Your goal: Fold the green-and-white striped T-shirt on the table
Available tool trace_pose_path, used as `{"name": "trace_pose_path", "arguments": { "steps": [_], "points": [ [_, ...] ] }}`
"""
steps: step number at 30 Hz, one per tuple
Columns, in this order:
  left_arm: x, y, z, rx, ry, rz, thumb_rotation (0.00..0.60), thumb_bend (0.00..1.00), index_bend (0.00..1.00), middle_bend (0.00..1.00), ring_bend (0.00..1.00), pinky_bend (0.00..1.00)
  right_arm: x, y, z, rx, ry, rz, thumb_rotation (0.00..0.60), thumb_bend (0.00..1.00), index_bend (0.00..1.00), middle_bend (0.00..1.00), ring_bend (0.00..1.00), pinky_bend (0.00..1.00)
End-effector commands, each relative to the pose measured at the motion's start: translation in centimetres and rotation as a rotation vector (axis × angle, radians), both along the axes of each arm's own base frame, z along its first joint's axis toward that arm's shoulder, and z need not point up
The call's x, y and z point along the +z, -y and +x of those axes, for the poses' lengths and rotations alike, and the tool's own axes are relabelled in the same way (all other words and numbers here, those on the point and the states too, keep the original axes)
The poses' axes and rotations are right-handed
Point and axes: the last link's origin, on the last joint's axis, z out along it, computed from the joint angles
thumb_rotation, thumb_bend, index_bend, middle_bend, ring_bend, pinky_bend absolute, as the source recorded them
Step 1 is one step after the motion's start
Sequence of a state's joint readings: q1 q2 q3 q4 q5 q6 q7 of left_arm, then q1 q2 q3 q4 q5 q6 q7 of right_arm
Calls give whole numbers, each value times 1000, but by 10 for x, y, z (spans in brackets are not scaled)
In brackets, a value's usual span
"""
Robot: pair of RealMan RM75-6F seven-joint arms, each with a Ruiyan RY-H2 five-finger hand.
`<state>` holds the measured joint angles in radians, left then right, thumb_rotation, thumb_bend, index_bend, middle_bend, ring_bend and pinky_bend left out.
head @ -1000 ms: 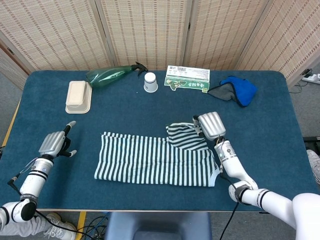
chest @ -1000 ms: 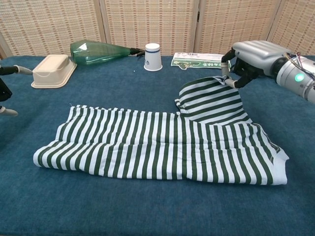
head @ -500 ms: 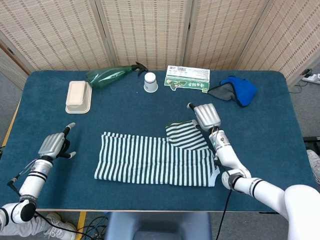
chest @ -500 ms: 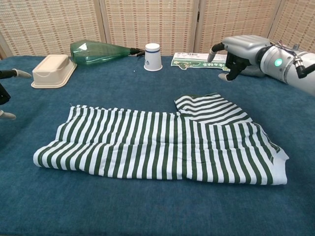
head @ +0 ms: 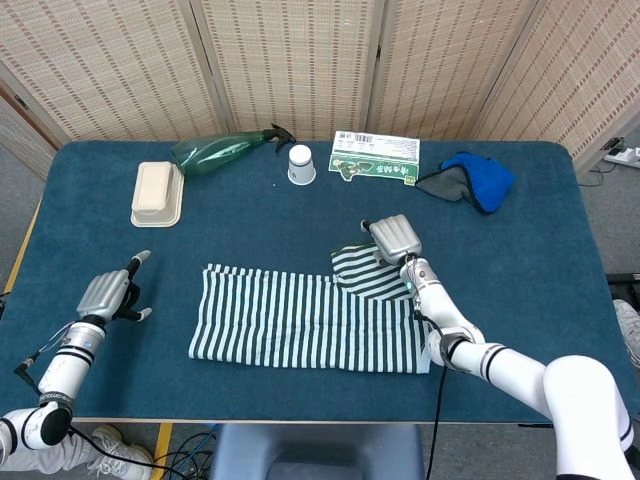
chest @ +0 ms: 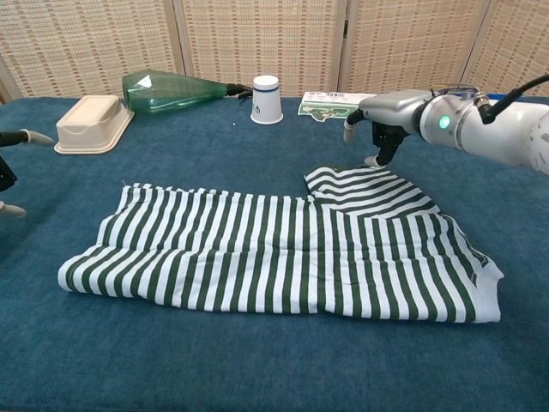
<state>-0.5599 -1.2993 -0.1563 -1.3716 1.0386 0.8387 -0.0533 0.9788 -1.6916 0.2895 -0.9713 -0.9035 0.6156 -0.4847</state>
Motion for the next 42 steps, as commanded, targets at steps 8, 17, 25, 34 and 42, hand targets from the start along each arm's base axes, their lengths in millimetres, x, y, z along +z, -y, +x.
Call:
{"name": "trace_pose_path", "arguments": {
  "steps": [8,17,25,34,42],
  "points": [
    [0,3,-5,14,-1,-4,600,251,0,895,839,1000,-19,10,3,-18,-74,42,600,374,248,963,1000,1000],
    [-2,4,-9,29,1,-10,600,251,0,895,839,1000,-29,16,3,-34,-102,62,600,375,248,963,1000,1000],
    [-4,4,-9,29,4,-10,600,251,0,895,839,1000,-33,15,1,-22,-118,63,600,385,292,963,1000,1000],
    [-5,5,-10,31,7,-13,600,251,0,895,839,1000,-33,12,-1,-6,-117,45,600,395,347,966,1000,1000],
    [-5,5,-11,35,6,-16,600,251,0,895,839,1000,-34,12,0,0,-108,27,600,397,379,967,1000,1000]
  ]
}}
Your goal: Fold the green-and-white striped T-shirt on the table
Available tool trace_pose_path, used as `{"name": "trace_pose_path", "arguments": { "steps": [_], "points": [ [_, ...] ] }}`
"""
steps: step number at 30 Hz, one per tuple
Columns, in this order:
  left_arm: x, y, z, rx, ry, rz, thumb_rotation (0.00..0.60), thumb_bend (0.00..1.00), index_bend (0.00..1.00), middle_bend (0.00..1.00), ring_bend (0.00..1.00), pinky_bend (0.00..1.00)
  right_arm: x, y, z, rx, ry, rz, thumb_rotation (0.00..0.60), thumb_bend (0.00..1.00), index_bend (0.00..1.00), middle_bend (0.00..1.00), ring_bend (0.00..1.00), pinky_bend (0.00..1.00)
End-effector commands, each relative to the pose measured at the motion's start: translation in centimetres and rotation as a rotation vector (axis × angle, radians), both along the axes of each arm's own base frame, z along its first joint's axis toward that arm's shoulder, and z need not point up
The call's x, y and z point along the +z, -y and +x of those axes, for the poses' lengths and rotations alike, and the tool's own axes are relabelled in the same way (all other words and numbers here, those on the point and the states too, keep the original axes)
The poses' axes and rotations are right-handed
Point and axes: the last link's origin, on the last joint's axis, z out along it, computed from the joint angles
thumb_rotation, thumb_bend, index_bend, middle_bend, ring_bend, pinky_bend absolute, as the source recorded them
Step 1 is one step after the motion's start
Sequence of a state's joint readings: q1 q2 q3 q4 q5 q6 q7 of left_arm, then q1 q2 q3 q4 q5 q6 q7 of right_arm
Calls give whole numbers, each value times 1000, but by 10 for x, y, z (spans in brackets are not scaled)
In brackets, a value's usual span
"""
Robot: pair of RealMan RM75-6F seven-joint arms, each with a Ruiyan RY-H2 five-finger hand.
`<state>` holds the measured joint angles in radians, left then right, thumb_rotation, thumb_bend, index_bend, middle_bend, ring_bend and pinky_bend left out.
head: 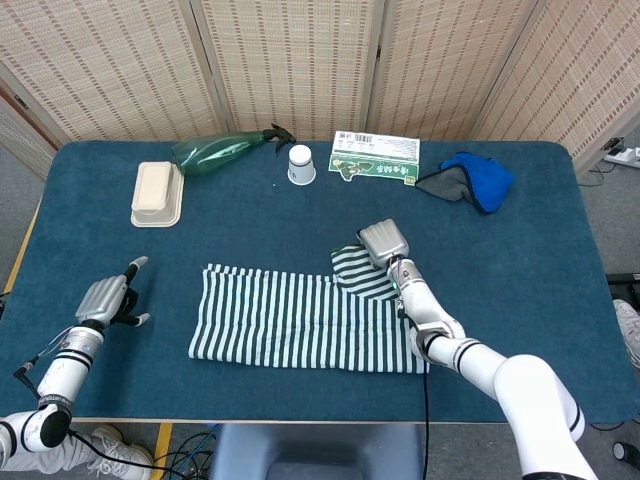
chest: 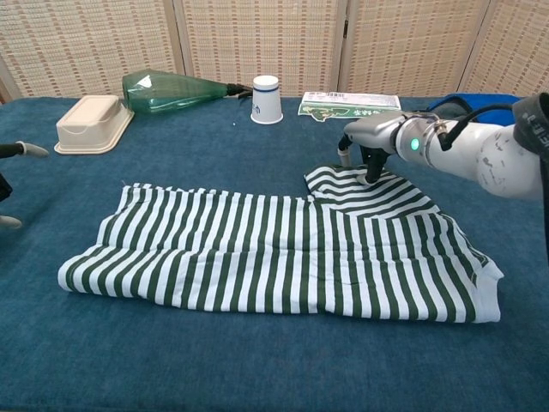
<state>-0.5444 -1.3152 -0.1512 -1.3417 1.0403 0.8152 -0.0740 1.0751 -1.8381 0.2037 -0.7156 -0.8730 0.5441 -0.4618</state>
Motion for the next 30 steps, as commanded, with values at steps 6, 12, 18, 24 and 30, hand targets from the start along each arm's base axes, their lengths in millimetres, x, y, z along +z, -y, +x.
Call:
{"name": "trace_pose_path", "arguments": {
  "steps": [6,12,18,24,30],
  "points": [
    [0,1,-1,2,-1,-2,600,251,0,894,839,1000,-2,1,0,0,6,-18,600,398,419,970,1000,1000],
    [0,1,-2,6,-2,-3,600,251,0,894,839,1000,-4,1,-1,-6,5,-28,600,409,445,971,1000,1000],
    [1,2,-4,9,-2,-3,600,251,0,894,839,1000,-4,2,-1,-10,15,-38,600,443,467,973,1000,1000],
    [1,2,-4,9,-1,1,600,251,0,894,839,1000,-4,1,-3,-15,37,-54,600,483,516,979,1000,1000],
    [2,2,-4,8,-2,1,600,251,0,895,839,1000,-6,-2,-6,-18,47,-55,600,491,532,979,1000,1000]
  ]
}}
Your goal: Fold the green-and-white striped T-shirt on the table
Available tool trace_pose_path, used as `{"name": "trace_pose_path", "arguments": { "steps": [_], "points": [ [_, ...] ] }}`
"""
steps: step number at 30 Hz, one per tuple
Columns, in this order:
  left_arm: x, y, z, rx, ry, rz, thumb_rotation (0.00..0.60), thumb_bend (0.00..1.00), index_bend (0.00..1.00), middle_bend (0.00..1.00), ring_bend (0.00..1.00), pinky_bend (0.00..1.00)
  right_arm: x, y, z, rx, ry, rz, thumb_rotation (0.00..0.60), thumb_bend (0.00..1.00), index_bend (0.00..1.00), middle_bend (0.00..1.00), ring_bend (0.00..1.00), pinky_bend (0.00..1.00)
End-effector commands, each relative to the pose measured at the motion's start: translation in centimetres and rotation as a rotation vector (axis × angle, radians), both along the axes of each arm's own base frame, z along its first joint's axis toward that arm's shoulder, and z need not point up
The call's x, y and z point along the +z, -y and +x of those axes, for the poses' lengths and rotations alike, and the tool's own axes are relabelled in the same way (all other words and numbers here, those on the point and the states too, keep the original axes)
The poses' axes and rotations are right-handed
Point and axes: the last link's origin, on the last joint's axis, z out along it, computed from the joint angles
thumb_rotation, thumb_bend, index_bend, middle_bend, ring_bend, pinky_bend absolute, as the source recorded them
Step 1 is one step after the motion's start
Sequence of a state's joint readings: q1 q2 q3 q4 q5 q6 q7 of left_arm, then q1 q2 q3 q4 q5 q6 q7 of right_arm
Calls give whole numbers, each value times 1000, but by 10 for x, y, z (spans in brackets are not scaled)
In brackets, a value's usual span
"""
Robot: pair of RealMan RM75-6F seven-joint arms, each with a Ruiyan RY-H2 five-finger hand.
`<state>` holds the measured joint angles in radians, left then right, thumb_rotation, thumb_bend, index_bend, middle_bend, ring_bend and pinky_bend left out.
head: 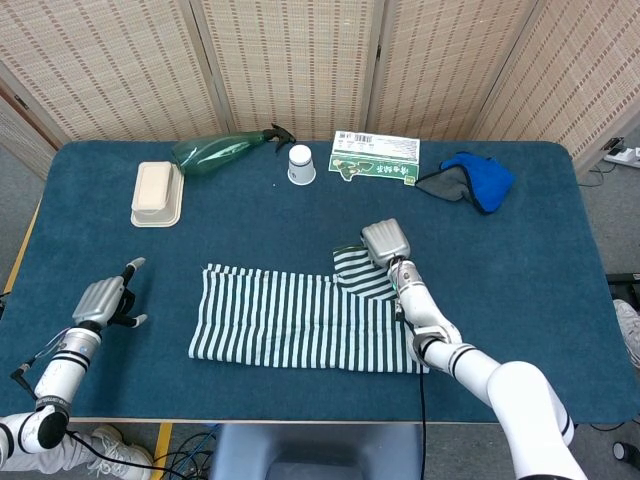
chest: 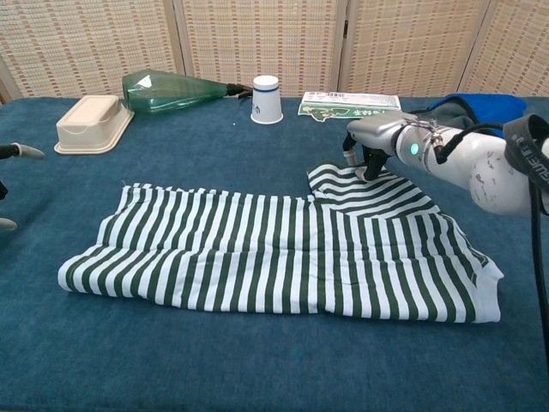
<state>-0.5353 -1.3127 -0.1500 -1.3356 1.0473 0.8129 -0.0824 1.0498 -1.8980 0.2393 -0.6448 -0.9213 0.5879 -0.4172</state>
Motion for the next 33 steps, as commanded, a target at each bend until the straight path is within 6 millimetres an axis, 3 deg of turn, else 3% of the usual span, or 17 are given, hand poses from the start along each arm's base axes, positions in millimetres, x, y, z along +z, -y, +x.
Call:
{"name": "trace_pose_path", "arguments": {
  "steps": [1,15,33],
  "points": [
    [0,0,0,0,0,1,600,251,0,895,839,1000,-1,-2,-1,0,8,-1,600,494,538,980,1000,1000],
    [3,-1,4,-15,6,9,600,251,0,895,839,1000,18,-23,-2,73,85,-51,600,515,570,984,1000,1000],
    [3,2,8,-30,6,4,600,251,0,894,839,1000,37,-92,-5,165,42,-52,600,515,575,988,1000,1000]
  ]
}}
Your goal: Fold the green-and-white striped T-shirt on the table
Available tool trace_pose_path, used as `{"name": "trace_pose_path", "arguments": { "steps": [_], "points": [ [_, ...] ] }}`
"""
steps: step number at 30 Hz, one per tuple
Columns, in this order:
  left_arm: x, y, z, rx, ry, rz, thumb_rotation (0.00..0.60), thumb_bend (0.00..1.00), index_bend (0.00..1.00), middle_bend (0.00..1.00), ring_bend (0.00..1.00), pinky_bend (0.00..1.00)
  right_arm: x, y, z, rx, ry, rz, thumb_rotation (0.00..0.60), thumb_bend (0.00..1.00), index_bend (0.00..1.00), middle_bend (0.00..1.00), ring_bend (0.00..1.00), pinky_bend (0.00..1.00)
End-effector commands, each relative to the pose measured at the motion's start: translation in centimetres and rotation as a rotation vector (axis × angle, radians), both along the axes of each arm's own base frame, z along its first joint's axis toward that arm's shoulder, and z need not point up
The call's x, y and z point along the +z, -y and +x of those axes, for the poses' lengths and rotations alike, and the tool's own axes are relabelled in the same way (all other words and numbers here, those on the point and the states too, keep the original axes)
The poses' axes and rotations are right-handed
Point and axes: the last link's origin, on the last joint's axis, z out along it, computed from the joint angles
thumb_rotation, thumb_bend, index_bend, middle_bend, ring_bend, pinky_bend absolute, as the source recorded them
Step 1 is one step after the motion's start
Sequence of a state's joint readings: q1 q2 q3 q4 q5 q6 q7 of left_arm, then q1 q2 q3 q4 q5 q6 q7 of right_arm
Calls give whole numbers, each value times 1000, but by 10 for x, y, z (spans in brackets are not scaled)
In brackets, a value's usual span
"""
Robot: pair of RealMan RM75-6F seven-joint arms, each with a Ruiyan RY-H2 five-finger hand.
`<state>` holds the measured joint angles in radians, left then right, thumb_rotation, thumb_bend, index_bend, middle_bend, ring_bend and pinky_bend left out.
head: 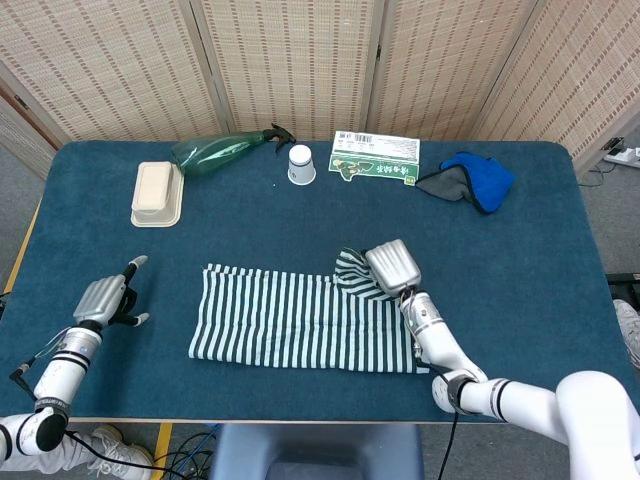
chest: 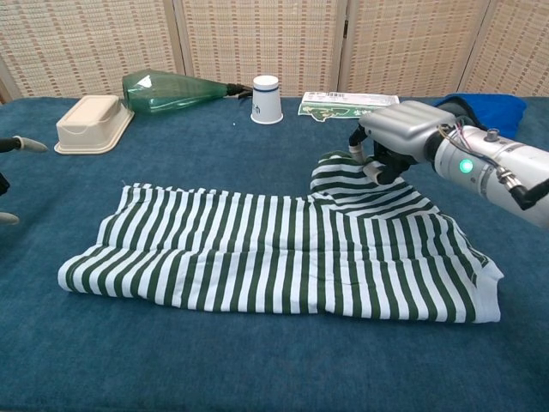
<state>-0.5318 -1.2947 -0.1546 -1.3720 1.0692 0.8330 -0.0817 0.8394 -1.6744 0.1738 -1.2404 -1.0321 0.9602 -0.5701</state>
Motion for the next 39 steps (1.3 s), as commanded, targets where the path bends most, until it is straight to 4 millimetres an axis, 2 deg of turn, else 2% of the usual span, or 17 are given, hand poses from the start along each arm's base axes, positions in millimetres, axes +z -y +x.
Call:
{"name": "trace_pose_path", "arguments": {
  "steps": [1,14,15,20,26,30,35,39],
  "points": [
    [0,1,0,-2,-2,-2,600,251,0,894,839,1000,5,-14,-7,12,-30,1,600,515,575,988,1000,1000],
    [0,4,-1,3,-3,-10,600,251,0,894,839,1000,1,-58,-24,57,-97,73,600,515,568,986,1000,1000],
    [0,4,-1,3,-3,-10,600,251,0,894,839,1000,1,-61,-25,58,-99,81,600,515,551,985,1000,1000],
    [-1,5,-2,6,-4,-13,600,251,0,894,839,1000,1,-76,-27,76,-98,127,600,510,326,979,1000,1000],
    [-1,5,-1,5,-2,-16,600,251,0,894,839,1000,6,-94,-27,110,-113,173,600,508,218,969,1000,1000],
    [-1,5,1,4,4,-17,600,251,0,894,839,1000,15,-105,-20,137,-81,202,600,508,216,969,1000,1000],
    [1,5,1,2,6,-16,600,251,0,894,839,1000,32,-107,-8,175,10,181,600,508,216,969,1000,1000],
    [1,5,2,2,7,-15,600,251,0,894,839,1000,45,-93,1,163,87,124,600,508,216,969,1000,1000]
  ]
}}
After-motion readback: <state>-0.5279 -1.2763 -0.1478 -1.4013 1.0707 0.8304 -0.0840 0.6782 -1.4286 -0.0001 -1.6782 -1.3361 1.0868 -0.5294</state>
